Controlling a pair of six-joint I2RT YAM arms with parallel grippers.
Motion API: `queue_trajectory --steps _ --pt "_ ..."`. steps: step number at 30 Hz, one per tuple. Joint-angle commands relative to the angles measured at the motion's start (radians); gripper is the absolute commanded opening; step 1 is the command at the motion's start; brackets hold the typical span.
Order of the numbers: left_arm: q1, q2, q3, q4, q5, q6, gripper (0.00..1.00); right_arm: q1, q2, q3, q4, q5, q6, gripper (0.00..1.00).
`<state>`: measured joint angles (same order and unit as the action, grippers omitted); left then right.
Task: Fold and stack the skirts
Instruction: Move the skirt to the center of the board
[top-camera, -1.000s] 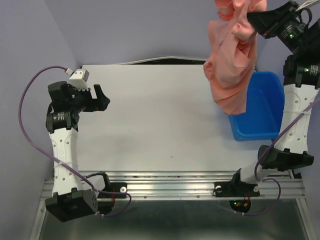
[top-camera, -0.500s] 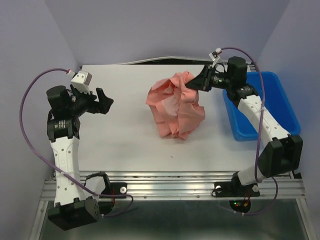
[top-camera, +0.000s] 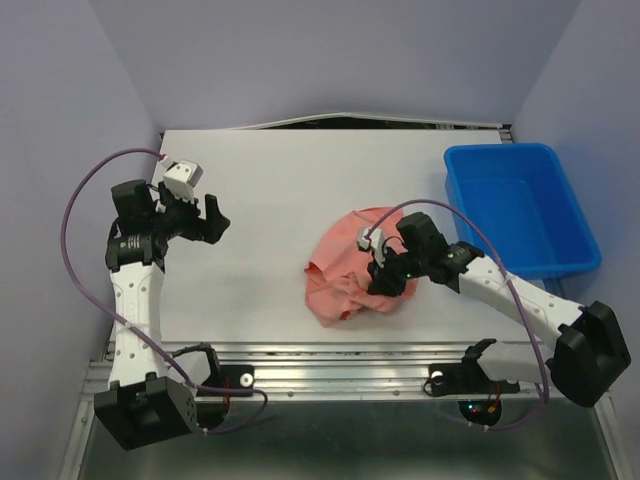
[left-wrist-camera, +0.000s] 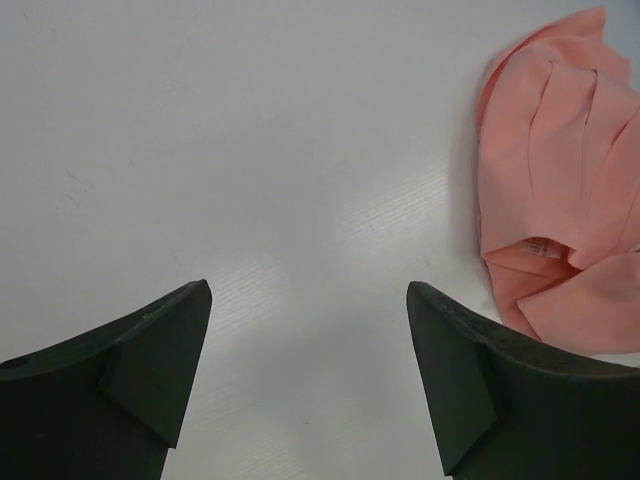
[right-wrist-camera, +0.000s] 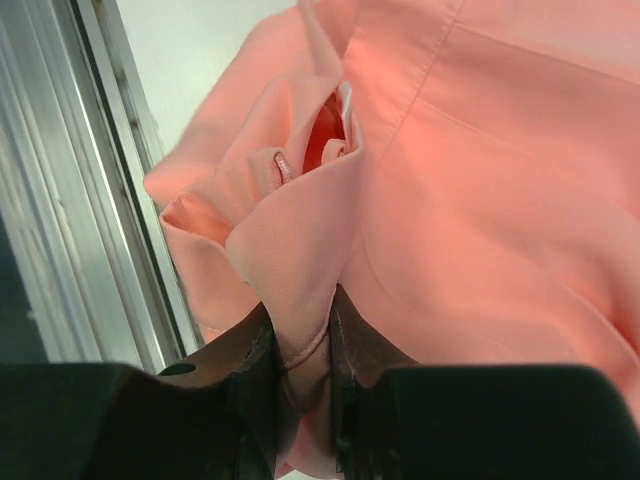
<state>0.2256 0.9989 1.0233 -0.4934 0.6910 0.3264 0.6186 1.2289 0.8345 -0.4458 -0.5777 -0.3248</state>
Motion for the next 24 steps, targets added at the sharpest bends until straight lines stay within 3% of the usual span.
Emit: queue_trajectory --steps 1,2,4,5,6,10,13,14,17,20,24 --pt "-0.018 0.072 -0.005 -0.004 0.038 0.059 0.9 0.056 -0.074 -0.064 -0.12 0.143 -0.298 0.34" --pt "-0.041 0.101 -0.003 -0.005 0.033 0.059 0.9 0.07 -0.074 -0.064 -0.135 0.153 -0.342 0.67" --pt "-0.078 0.128 -0.005 -0.004 0.028 0.056 0.9 0.07 -0.072 -0.058 -0.165 0.173 -0.381 0.83" --pt "-0.135 0.139 -0.011 0.006 0.007 0.045 0.89 0.07 -0.077 -0.045 -0.181 0.205 -0.385 0.96" --pt "-0.17 0.158 -0.014 0.013 -0.01 0.036 0.88 0.07 -0.081 -0.034 -0.185 0.226 -0.382 1.0" --pt "-0.323 0.188 -0.048 0.081 -0.025 -0.01 0.85 0.07 -0.115 0.044 -0.194 0.335 -0.268 1.0" --pt "-0.391 0.202 -0.092 0.235 0.03 -0.088 0.85 0.034 -0.123 0.141 -0.179 0.392 -0.159 1.0" --pt "-0.505 0.219 -0.138 0.324 0.003 -0.134 0.85 -0.029 -0.07 0.244 -0.176 0.328 -0.089 0.98" --pt "-0.572 0.25 -0.164 0.386 -0.031 -0.162 0.84 -0.03 -0.007 0.297 -0.191 0.291 -0.101 0.94" --pt "-0.588 0.3 -0.189 0.463 -0.018 -0.2 0.78 -0.03 0.066 0.321 -0.253 0.248 -0.117 0.83" --pt "-0.612 0.346 -0.184 0.467 -0.076 -0.136 0.74 -0.02 0.077 0.264 -0.288 0.231 -0.154 0.79"
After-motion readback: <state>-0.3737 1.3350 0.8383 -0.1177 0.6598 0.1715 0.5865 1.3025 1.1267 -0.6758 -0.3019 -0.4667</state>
